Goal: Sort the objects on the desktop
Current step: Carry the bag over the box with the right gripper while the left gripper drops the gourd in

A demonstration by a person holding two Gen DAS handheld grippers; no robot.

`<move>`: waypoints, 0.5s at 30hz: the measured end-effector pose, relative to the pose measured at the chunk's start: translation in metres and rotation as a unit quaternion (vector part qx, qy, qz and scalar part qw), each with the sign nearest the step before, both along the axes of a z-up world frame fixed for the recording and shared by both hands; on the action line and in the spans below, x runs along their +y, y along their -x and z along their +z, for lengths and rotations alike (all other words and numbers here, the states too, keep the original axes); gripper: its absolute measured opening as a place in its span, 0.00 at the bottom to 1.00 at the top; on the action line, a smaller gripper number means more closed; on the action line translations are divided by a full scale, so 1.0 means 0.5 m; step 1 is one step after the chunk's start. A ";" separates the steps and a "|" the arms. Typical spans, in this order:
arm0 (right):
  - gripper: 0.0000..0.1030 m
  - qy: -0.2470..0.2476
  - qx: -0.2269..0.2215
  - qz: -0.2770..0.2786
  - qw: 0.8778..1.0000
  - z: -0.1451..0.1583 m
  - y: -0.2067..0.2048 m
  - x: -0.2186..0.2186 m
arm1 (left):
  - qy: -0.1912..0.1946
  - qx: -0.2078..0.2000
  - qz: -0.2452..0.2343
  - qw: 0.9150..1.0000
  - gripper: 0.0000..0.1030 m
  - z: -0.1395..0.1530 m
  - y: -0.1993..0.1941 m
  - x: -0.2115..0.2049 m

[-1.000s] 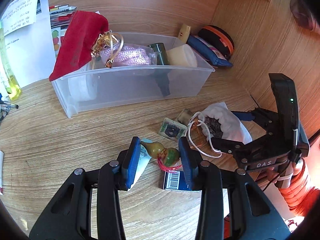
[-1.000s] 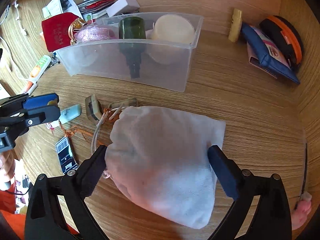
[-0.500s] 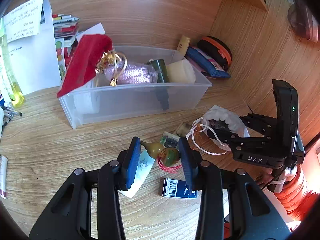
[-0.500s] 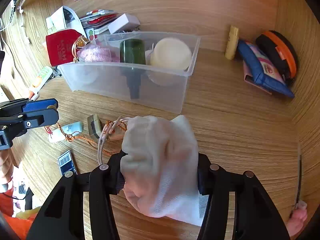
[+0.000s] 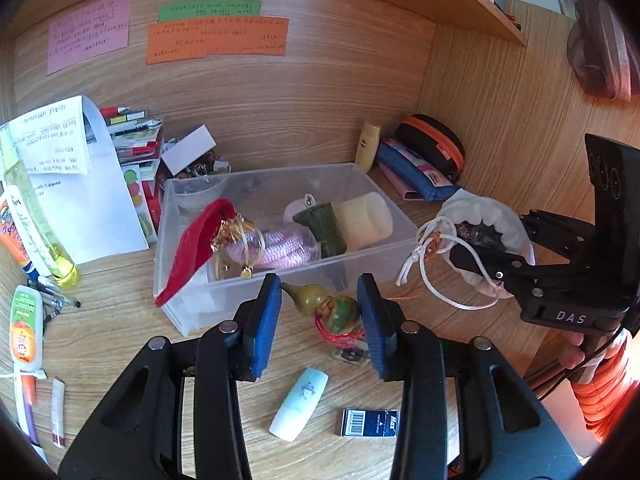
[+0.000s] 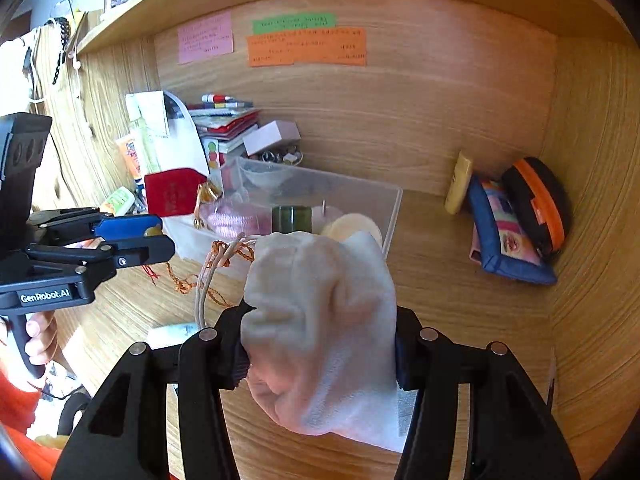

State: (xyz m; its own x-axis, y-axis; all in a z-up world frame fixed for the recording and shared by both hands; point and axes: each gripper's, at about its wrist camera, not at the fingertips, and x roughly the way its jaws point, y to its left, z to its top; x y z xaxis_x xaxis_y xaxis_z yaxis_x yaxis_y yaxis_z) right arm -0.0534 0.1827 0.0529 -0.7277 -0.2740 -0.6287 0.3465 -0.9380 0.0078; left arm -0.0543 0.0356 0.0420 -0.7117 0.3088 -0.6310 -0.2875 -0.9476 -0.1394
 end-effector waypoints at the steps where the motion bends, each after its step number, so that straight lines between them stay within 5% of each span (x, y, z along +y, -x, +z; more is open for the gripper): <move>1: 0.48 0.002 0.004 0.001 1.000 0.009 0.004 -0.002 | 0.000 0.000 0.001 1.000 0.38 0.004 0.008 -0.003; 15: 0.48 0.030 0.012 0.018 0.999 0.059 0.112 -0.029 | 0.004 0.015 0.027 1.000 0.38 0.055 0.115 -0.037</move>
